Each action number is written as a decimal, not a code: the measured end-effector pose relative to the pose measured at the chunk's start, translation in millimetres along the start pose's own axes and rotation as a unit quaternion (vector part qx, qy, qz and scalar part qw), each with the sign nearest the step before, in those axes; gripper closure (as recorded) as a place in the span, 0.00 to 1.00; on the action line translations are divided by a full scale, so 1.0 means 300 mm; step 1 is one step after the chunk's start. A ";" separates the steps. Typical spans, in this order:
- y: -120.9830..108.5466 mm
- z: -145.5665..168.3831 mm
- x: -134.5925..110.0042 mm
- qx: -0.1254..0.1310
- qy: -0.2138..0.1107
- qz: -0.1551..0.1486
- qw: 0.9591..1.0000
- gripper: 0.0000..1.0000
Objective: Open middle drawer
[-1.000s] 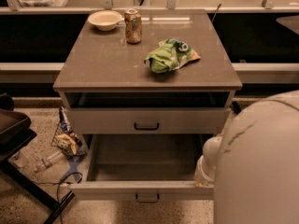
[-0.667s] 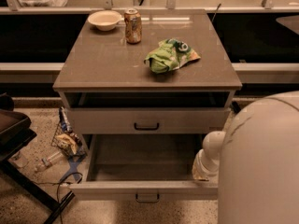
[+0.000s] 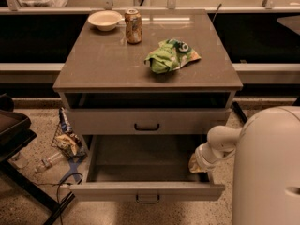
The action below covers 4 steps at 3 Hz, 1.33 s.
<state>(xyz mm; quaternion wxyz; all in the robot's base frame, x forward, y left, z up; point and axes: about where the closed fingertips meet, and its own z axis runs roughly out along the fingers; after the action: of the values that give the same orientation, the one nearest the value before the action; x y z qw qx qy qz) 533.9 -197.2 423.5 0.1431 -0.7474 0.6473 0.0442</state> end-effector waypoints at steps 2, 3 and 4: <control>0.107 0.082 -0.025 0.000 -0.046 0.043 0.998 1.00; 0.230 0.066 -0.095 -0.006 -0.050 0.085 0.995 1.00; 0.228 0.066 -0.094 -0.006 -0.050 0.085 0.995 1.00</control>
Offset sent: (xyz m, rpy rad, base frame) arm -0.0788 0.0123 -0.0401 0.1310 0.0895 -0.1334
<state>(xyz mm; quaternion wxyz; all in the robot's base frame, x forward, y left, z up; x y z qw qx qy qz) 464.6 -173.1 400.8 0.1665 -0.6874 0.7001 0.0980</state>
